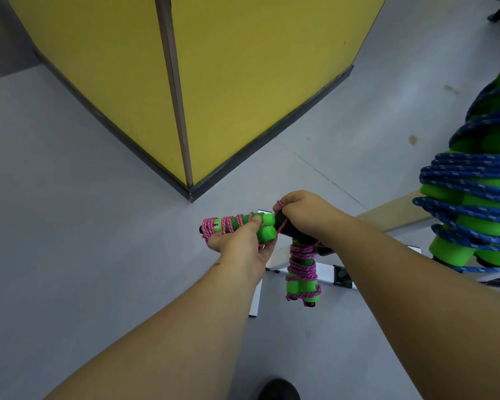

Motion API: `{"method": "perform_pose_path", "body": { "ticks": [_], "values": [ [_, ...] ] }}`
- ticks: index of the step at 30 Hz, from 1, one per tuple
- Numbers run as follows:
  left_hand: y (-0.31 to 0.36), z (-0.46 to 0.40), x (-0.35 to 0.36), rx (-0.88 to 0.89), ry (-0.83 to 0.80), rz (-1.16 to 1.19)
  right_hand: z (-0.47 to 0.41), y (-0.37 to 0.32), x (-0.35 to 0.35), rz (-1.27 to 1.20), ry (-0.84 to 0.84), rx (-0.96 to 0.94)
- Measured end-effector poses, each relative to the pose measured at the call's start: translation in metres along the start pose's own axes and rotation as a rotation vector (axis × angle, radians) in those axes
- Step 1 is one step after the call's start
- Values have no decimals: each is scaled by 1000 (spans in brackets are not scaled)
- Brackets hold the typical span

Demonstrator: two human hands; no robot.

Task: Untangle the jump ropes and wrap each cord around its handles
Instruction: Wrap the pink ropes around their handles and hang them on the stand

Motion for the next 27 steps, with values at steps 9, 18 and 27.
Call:
{"method": "perform_pose_path", "body": {
  "ticks": [9,18,27],
  "values": [
    [5,-2,-1,129,-127,-120,-1,8,3,20,95,-17],
    [18,4,-10,162,-260,-293,-4,18,-2,41,160,-90],
    [8,-6,-3,80,-83,-221,-4,18,1,61,180,-142]
  ]
}}
Point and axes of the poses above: each hand's wrist, its own z-axis away from the middle knuckle, its own x-axis out of the palm, y = z × x, the point moved 2 cm from there along -z, towards the middle knuckle, and after that the axes turned 10 degrees about x, right-handed, at the moved point
